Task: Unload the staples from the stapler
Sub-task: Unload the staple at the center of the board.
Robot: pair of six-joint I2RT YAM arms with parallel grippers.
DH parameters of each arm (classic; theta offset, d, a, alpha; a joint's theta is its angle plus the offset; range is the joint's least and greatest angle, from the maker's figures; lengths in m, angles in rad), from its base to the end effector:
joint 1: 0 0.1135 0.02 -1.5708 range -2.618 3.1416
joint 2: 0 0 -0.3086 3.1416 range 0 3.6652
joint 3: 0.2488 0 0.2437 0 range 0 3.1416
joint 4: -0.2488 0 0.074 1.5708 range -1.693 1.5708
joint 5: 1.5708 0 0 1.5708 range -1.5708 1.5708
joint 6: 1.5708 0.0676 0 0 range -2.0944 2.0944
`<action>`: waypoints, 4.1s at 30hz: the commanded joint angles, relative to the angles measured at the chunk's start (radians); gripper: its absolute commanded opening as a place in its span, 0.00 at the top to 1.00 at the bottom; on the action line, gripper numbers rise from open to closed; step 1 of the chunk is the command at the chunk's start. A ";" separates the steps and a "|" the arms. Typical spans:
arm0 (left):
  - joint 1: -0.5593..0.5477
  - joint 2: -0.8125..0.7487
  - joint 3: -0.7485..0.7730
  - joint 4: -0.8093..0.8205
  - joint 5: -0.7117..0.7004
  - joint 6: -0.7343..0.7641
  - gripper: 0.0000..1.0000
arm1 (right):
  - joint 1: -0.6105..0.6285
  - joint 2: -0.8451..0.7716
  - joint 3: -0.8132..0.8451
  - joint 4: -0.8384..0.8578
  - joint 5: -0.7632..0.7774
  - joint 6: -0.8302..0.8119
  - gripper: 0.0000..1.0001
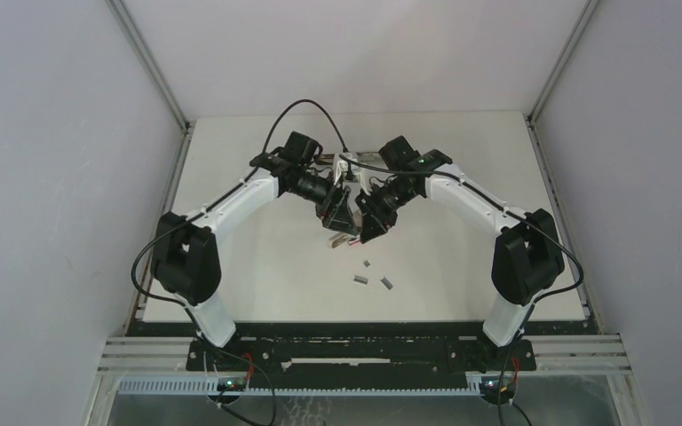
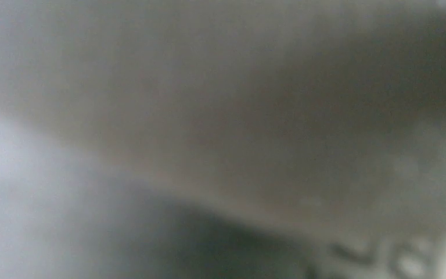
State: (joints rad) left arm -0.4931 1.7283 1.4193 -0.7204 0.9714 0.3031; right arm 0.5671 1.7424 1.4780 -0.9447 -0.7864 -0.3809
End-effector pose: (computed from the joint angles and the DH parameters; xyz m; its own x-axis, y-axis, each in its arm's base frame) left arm 0.2990 -0.2241 0.3075 -0.5289 0.4754 -0.7031 0.8379 0.1610 -0.5215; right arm 0.2775 0.2335 0.2999 -0.5128 -0.6379 -0.5746 -0.8417 0.2414 0.4830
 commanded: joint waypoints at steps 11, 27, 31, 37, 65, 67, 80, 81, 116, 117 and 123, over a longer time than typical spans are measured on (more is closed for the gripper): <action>-0.015 0.019 0.032 -0.121 0.117 0.145 0.22 | -0.003 -0.048 0.011 -0.008 -0.074 -0.049 0.98; 0.037 -0.042 -0.031 0.006 0.162 0.060 0.13 | -0.055 -0.034 0.005 -0.005 -0.149 -0.043 0.98; 0.036 -0.031 -0.032 0.021 0.138 0.038 0.15 | -0.054 -0.028 0.010 -0.011 -0.154 -0.045 0.98; 0.032 -0.026 -0.041 0.075 0.132 -0.015 0.17 | -0.053 -0.017 0.017 -0.024 -0.173 -0.047 0.97; -0.015 0.045 0.009 -0.046 0.146 0.063 0.27 | -0.048 0.000 0.025 -0.005 -0.135 -0.005 0.96; -0.015 0.052 0.012 -0.037 0.148 0.047 0.30 | -0.043 -0.001 0.027 -0.002 -0.127 0.002 0.96; -0.016 0.080 0.029 -0.036 0.186 0.019 0.31 | -0.016 -0.001 0.021 0.041 -0.089 0.055 0.96; -0.017 0.081 0.030 -0.036 0.187 0.018 0.30 | -0.012 0.000 0.021 0.042 -0.088 0.056 0.97; -0.138 -0.389 -0.274 0.117 -0.471 0.360 0.00 | -0.099 0.253 0.153 -0.194 -0.391 0.039 0.94; -0.145 -0.389 -0.278 0.121 -0.485 0.364 0.00 | -0.103 0.261 0.156 -0.203 -0.394 0.034 0.94; -0.184 -0.402 -0.318 0.184 -0.612 0.375 0.02 | -0.108 0.278 0.166 -0.229 -0.402 0.022 0.94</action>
State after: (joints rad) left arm -0.6514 1.3472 1.1374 -0.6178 0.4736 0.6441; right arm 0.4641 2.0274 1.5993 -1.1481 -1.1324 -0.3378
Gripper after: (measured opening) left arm 0.996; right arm 0.255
